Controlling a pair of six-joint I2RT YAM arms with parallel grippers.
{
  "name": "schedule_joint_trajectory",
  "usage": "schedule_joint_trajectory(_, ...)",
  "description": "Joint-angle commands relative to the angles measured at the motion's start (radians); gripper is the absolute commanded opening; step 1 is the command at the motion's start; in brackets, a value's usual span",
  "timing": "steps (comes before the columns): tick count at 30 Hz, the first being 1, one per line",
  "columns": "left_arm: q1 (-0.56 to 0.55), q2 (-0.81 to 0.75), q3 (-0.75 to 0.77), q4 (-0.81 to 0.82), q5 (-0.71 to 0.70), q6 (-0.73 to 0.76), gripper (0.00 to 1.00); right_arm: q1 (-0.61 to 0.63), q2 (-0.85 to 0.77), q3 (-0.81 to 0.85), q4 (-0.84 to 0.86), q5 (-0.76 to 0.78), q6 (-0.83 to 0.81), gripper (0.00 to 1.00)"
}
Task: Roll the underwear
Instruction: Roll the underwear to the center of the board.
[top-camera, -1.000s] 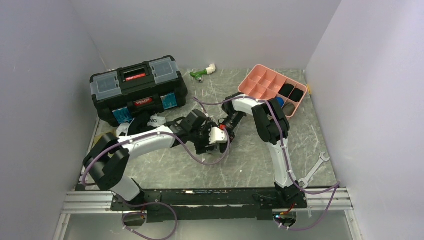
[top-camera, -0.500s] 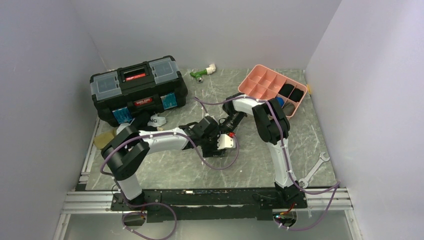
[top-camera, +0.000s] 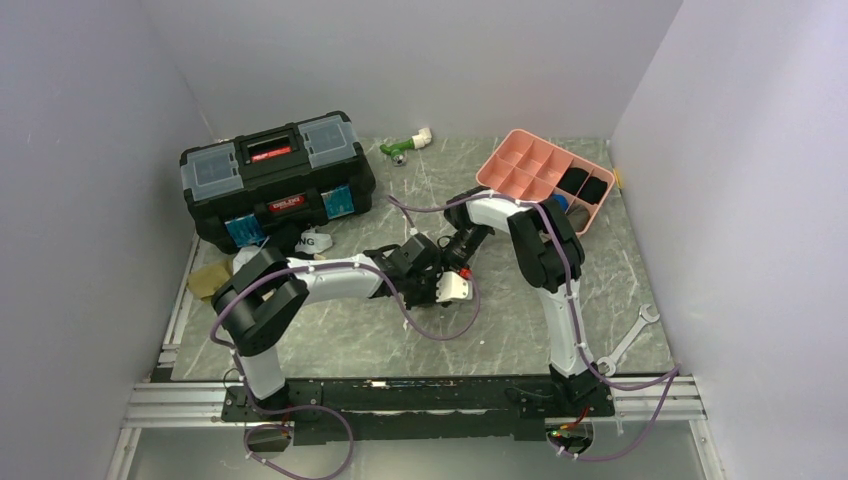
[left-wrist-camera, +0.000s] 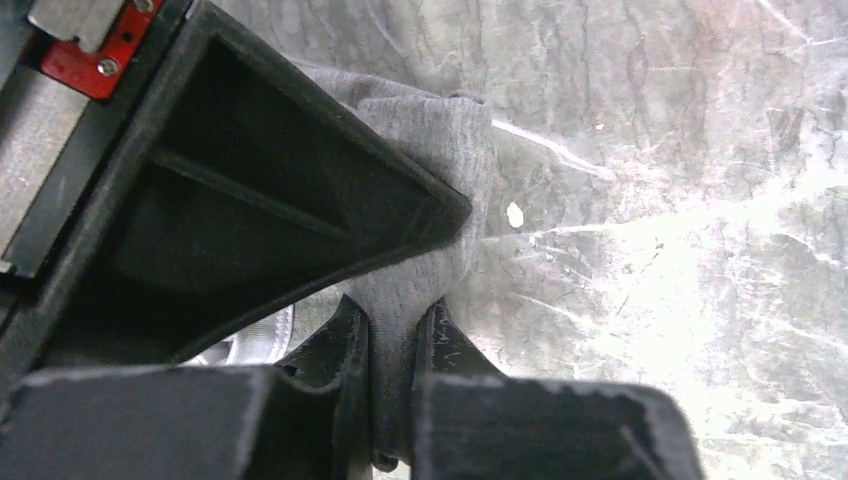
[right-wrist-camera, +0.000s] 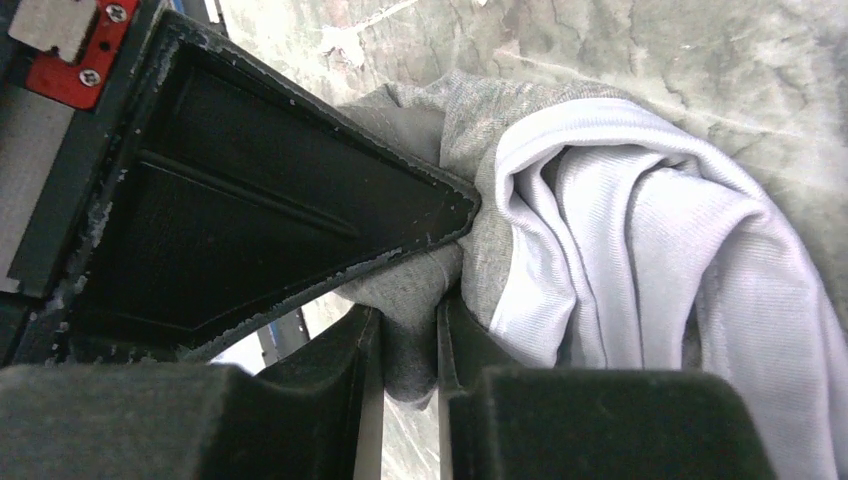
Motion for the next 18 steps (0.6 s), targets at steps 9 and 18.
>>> schedule_joint_trajectory(9,0.039,0.077,0.056,-0.134,0.082,0.031,0.0,-0.011,-0.144,-0.035,0.111,0.103,0.023,0.41)
schedule_joint_trajectory(18,0.073,0.092,0.066,-0.156,0.12,0.032,0.0,-0.058,-0.273,-0.08,0.111,0.154,0.047,0.46)
